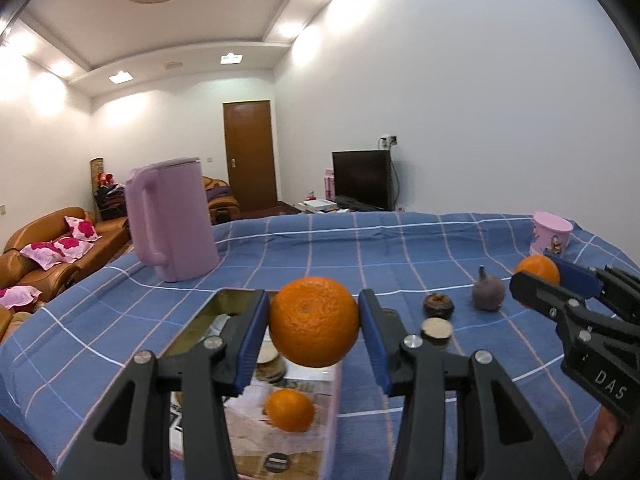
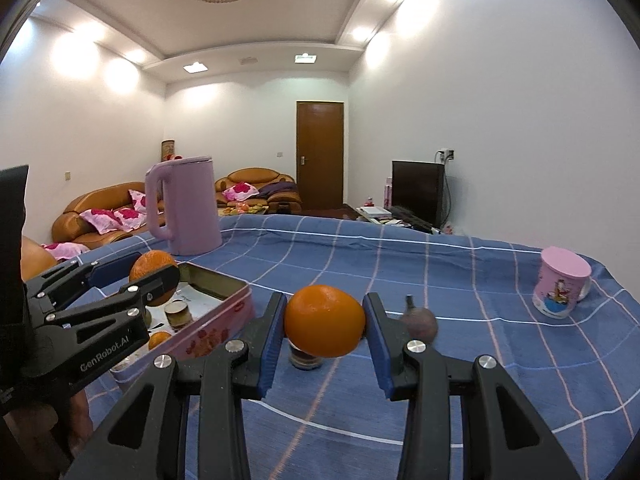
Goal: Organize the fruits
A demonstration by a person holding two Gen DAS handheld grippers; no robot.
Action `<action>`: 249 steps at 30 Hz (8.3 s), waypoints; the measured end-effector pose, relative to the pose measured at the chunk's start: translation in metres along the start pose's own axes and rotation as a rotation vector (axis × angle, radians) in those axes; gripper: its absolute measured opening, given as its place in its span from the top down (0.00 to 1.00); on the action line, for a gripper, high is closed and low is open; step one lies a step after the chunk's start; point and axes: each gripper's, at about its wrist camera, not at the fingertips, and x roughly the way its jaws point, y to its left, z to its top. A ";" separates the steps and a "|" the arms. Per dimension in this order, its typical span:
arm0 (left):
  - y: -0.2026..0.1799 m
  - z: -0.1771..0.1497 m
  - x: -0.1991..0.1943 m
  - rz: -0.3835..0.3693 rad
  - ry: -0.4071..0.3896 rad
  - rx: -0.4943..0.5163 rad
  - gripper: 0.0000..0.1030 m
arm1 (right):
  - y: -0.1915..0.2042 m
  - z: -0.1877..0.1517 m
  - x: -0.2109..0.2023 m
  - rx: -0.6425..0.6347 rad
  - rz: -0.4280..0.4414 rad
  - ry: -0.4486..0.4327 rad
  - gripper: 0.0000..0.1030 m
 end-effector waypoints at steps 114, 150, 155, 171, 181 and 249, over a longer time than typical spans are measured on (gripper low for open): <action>0.076 0.001 0.047 0.192 0.162 -0.047 0.06 | 0.043 0.006 0.184 -0.092 0.041 0.504 0.52; -0.100 0.001 0.101 -0.145 0.337 0.181 0.19 | -0.092 -0.011 0.089 0.191 -0.148 0.362 0.62; -0.109 -0.006 0.115 -0.174 0.401 0.195 0.29 | -0.096 -0.014 0.089 0.208 -0.137 0.361 0.62; -0.112 -0.011 0.133 -0.250 0.491 0.161 0.65 | -0.093 -0.016 0.092 0.191 -0.107 0.383 0.62; -0.105 -0.004 0.121 -0.229 0.417 0.141 0.65 | -0.092 -0.014 0.080 0.181 -0.089 0.331 0.62; -0.082 0.011 0.067 -0.138 0.103 0.075 0.65 | -0.074 -0.001 0.032 0.098 -0.077 0.071 0.62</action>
